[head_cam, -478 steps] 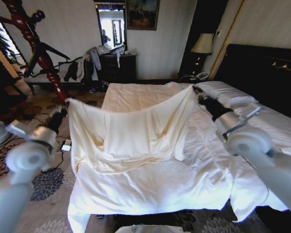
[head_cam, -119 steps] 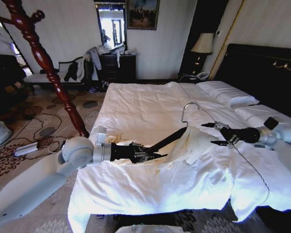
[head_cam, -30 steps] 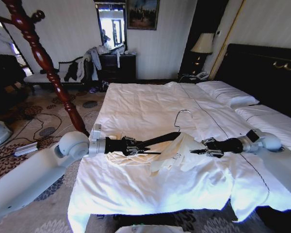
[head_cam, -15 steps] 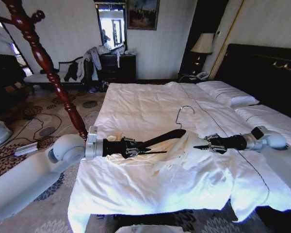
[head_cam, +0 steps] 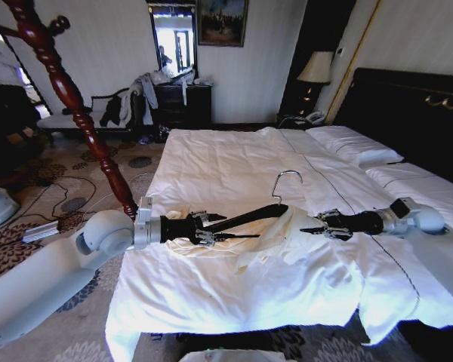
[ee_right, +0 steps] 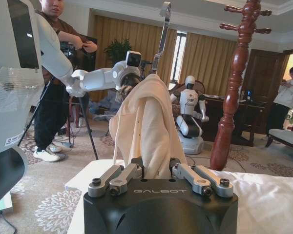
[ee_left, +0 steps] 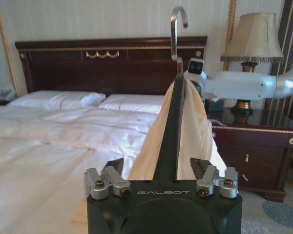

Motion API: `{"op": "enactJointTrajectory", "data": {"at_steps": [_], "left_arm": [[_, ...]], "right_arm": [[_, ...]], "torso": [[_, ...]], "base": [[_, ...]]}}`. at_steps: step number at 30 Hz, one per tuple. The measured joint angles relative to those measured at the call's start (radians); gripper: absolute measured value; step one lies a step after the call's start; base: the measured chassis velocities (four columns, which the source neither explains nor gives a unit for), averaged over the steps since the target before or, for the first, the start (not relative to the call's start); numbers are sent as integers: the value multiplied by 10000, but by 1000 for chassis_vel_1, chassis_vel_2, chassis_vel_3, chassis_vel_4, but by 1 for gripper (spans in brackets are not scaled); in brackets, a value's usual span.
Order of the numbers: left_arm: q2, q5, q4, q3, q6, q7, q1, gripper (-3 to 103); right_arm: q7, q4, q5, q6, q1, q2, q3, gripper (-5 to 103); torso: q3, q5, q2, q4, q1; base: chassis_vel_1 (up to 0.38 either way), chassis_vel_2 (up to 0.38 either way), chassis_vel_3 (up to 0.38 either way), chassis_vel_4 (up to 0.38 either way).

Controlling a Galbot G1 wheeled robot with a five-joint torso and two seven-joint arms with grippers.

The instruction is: Pick up the clothes from the bed and hang them on the clothes hanger.

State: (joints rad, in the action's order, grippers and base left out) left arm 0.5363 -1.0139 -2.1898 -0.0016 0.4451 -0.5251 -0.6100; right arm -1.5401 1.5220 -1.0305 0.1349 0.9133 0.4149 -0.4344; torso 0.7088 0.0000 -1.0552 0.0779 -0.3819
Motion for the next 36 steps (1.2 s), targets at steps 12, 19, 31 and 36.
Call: {"op": "enactJointTrajectory", "data": {"at_steps": [12,19,31,36], "left_arm": [[483,-1819,231,-1628,-248,723,192,100],[901,-2127,2095,-1710,76,5296,-145,100],[1767,2018,2945,-1080,-509,5435,-3421,100],[2105,2621,3580,-434,-430,5027,-2938,100]], "right_arm": [[12,-331,155,26,111,100,-40,20],[15,622,175,99,216,100,-411,20],[19,1087,229,199,87,354,-387,20],[20,1055,338,221,49,532,-229,20]], "torso": [[0,3,0,0,1],[1,-3,0,0,-1],[0,-3,0,-2,1],[0,2,0,1,1]], "base": [[0,0,0,0],[0,0,0,0],[0,0,0,0],[0,0,0,0]]}}
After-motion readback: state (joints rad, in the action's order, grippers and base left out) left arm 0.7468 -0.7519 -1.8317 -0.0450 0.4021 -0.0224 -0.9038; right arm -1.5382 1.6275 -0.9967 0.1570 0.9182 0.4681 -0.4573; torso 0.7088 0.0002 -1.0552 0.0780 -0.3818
